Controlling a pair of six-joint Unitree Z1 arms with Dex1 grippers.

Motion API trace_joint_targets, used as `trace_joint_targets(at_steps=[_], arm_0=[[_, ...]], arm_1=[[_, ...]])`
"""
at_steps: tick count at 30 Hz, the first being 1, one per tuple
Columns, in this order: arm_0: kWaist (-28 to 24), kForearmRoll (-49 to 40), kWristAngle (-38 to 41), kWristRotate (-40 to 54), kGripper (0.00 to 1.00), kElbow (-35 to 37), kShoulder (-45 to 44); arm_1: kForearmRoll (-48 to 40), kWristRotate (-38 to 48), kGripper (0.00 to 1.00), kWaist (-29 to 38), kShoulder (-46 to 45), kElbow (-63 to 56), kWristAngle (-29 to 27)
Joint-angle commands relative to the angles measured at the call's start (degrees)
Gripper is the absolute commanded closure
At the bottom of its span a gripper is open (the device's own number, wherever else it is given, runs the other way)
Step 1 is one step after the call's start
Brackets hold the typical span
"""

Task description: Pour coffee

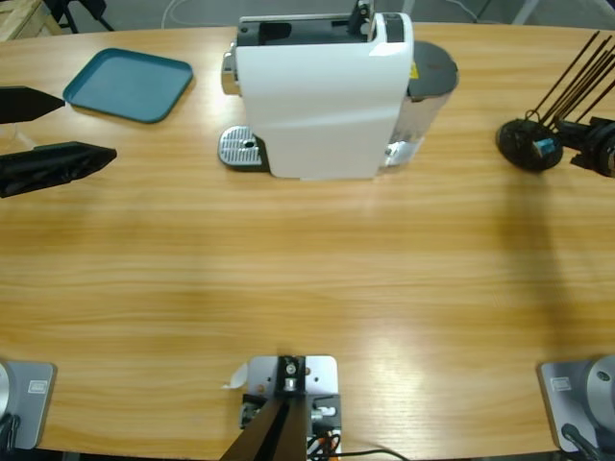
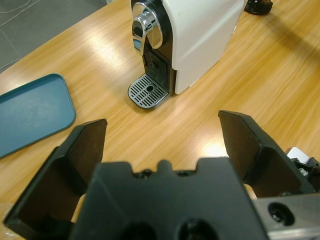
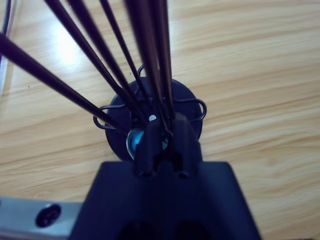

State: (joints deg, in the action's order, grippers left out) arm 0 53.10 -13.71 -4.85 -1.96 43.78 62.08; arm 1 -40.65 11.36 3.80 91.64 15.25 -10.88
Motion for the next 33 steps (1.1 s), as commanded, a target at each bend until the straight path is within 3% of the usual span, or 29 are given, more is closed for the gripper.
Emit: trace_joint_targets(at_steps=[1, 2, 3, 8, 12, 17, 20, 27, 33], arm_0=[[-0.28, 0.53, 0.07, -1.43, 0.041, -2.42, -0.11], [-0.28, 0.54, 0.09, -1.54, 0.041, -2.49, -0.11], [-0.28, 0.53, 0.09, -1.59, 0.041, -2.56, -0.17], [-0.28, 0.69, 0.10, -1.72, 0.041, -2.65, -0.03], [-0.28, 0.86, 0.19, -1.82, 0.041, -2.65, -0.04], [-0.28, 0.88, 0.19, -1.84, 0.041, -2.65, -0.20], [-0.28, 0.88, 0.19, -1.91, 0.041, -2.65, -0.31], [-0.28, 0.88, 0.19, -2.17, 0.041, -3.81, -1.80], [-0.28, 0.88, 0.19, -2.17, 0.041, -4.51, -2.33]], arm_1=[[3.65, 1.99, 0.956, 0.94, -4.80, 0.11, 3.54], [5.04, 3.31, 0.752, 0.94, -4.65, 0.18, 3.99], [6.69, 4.28, 0.677, 0.94, -4.45, 0.43, 4.03], [8.84, 5.88, 0.663, 1.05, -2.90, 0.39, 4.29], [9.77, 2.06, 0.472, 3.26, -3.59, 0.46, 3.98], [9.77, -5.88, 0.475, 6.13, -4.21, 0.30, 1.76], [10.91, -9.19, 0.478, 10.30, -4.56, 0.30, -3.65], [11.72, -11.36, 0.474, 11.40, -1.64, 0.92, -10.30], [9.93, -12.58, 0.478, 10.12, 0.70, 1.55, -8.59]])
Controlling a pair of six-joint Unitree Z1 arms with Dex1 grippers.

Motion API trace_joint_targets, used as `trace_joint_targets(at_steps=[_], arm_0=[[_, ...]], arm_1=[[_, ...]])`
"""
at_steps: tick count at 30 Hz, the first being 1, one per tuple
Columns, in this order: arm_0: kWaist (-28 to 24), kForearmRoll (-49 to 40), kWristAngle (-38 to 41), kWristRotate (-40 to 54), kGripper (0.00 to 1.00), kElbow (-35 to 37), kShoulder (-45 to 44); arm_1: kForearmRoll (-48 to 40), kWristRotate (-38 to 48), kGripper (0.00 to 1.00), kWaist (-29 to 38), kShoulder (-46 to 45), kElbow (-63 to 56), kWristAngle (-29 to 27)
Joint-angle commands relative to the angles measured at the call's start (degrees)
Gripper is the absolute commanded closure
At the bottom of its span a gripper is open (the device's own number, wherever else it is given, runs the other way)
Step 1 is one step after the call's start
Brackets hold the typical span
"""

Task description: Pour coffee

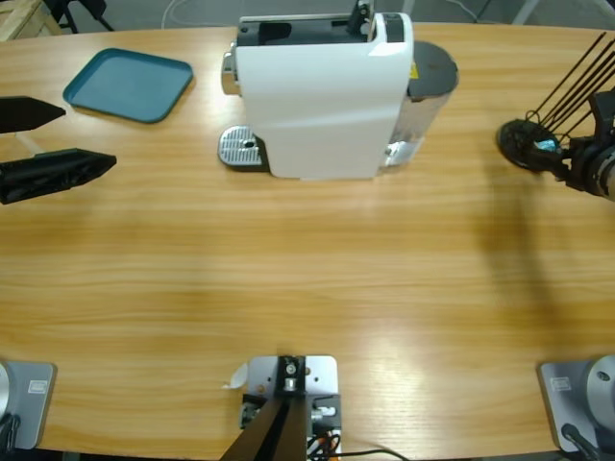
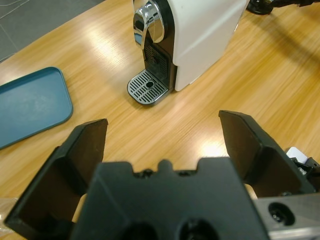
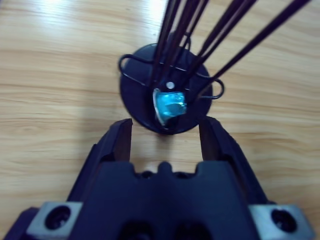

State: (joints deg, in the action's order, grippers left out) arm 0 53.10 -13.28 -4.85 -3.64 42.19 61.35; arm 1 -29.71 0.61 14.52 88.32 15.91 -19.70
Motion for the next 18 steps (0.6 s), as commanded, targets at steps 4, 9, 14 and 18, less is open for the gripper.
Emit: trace_joint_targets(at_steps=[4, 9, 14, 18], arm_0=[[-0.28, 0.45, 0.19, -0.49, 0.041, -3.32, -1.84], [-0.28, 0.45, 0.19, -0.58, 0.041, -3.60, -1.69], [-0.28, 0.78, 0.19, -0.60, 0.041, -3.52, -1.58], [-0.28, 0.97, 0.17, -0.76, 0.041, -3.53, -1.76]], arm_1=[[-1.56, -2.68, 0.485, -2.11, 5.18, 1.46, 0.96], [-2.02, -4.12, 0.538, -4.66, 5.53, 2.35, 2.14], [-2.10, -4.65, 0.538, -4.85, 6.74, 2.86, 2.58], [-2.17, -5.43, 0.612, -4.85, 7.27, 3.16, 3.47]])
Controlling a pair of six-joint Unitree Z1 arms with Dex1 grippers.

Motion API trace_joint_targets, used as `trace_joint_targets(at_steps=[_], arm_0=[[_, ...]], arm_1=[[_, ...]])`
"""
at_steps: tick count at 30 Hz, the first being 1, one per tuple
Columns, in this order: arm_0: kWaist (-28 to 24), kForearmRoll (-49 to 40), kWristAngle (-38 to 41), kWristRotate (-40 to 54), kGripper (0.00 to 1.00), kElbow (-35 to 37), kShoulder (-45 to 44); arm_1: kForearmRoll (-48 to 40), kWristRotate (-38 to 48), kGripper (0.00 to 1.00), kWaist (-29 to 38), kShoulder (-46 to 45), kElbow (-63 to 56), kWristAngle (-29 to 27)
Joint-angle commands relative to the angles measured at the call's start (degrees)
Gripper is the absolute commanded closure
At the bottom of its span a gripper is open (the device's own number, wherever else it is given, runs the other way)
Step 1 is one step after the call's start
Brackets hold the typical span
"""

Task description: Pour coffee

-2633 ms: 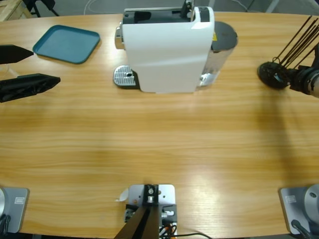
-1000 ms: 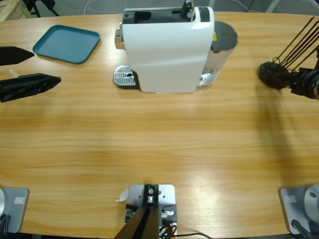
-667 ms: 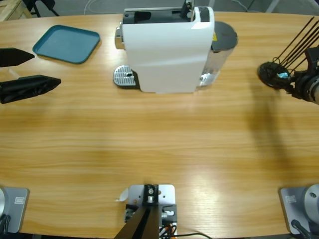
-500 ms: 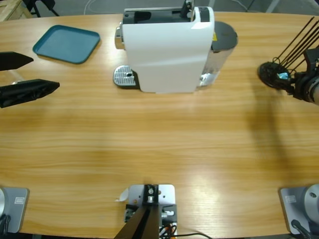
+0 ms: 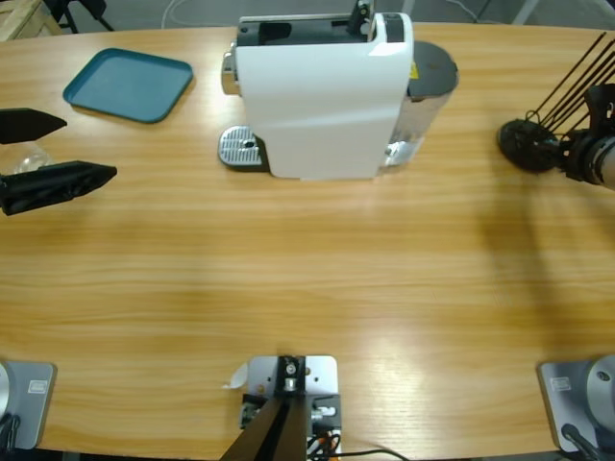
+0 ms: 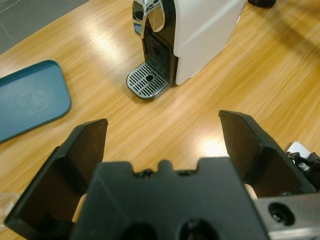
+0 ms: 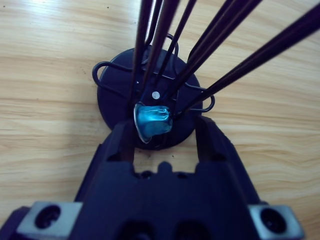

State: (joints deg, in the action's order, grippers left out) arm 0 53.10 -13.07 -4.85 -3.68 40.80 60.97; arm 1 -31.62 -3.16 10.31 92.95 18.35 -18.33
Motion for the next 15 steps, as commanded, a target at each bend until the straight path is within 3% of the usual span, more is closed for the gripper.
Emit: trace_joint_targets(at_steps=[1, 4, 7, 11, 15], arm_0=[[-0.28, 0.76, 0.14, -0.78, 0.041, -2.21, -1.44], [-0.28, 0.76, 0.16, -0.80, 0.041, -2.21, -1.47], [-0.28, 0.76, 0.16, -0.80, 0.041, -2.25, -1.72], [-0.28, 0.76, 0.10, -0.83, 0.041, -2.85, -2.30], [-0.28, 0.76, 0.10, -1.24, 0.041, -3.59, -3.20]], arm_1=[[-0.29, -1.81, 0.643, -0.64, 2.61, 0.73, 2.15], [-0.38, -1.96, 0.662, -0.64, 2.57, 0.73, 2.15], [-0.85, -2.61, 0.775, -0.66, 2.47, 0.67, 2.15], [-1.08, -3.06, 0.786, -0.73, 2.47, 0.66, 2.15], [-1.17, -3.57, 0.904, -0.77, 2.22, 0.55, 2.63]])
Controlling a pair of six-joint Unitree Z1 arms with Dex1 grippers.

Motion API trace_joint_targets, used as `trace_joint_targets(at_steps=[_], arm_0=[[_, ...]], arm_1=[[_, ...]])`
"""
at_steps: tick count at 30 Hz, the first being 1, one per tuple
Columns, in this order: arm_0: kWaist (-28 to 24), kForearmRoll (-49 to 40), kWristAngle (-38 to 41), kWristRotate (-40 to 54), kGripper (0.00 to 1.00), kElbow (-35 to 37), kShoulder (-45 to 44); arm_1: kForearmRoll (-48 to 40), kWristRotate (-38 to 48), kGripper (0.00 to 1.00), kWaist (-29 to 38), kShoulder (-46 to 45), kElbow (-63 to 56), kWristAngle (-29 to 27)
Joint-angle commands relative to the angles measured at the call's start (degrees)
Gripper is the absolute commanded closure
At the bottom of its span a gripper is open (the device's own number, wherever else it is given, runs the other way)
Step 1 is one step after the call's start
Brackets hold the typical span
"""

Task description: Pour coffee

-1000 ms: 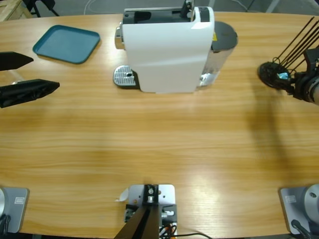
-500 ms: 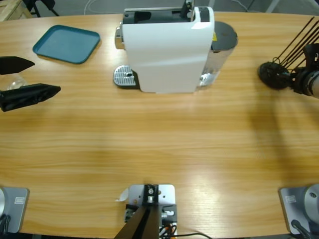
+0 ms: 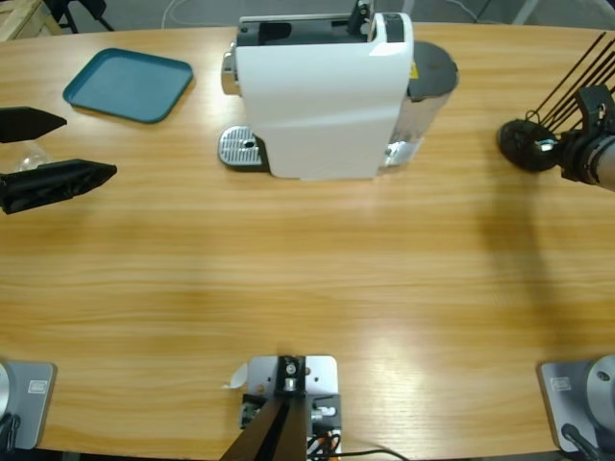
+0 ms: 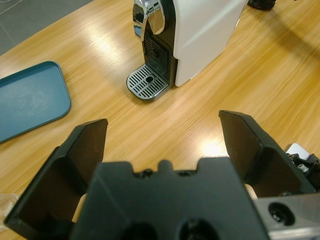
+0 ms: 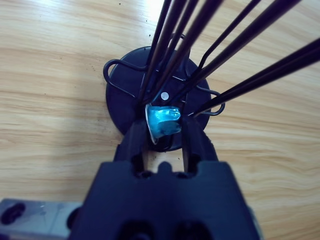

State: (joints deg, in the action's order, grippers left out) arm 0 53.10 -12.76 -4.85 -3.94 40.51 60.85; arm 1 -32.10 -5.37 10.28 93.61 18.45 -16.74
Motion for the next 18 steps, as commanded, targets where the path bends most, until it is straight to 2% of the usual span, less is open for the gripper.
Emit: trace_joint_targets(at_steps=[1, 3, 4, 13, 18], arm_0=[[-0.28, 0.45, 0.10, -0.98, 0.041, -3.37, -3.27], [-0.28, 0.45, 0.07, -0.98, 0.041, -3.51, -3.62], [-0.28, 0.45, 0.03, -0.98, 0.041, -3.51, -3.69], [-0.28, 0.42, 0.10, -0.98, 0.041, -3.60, -4.20], [-0.28, 0.45, 0.10, -0.98, 0.041, -3.77, -3.81]], arm_1=[[-0.68, -1.40, 0.906, -0.72, 1.48, 0.44, 1.43], [-0.68, -1.40, 0.939, -0.70, 1.55, 0.43, 1.98], [-0.80, -1.40, 0.999, -0.72, 1.38, 0.36, 1.98], [-1.38, -1.48, 1.000, -0.77, 0.48, 0.36, 1.71], [-1.29, -1.92, 1.000, 0.16, -3.09, 0.11, 1.80]])
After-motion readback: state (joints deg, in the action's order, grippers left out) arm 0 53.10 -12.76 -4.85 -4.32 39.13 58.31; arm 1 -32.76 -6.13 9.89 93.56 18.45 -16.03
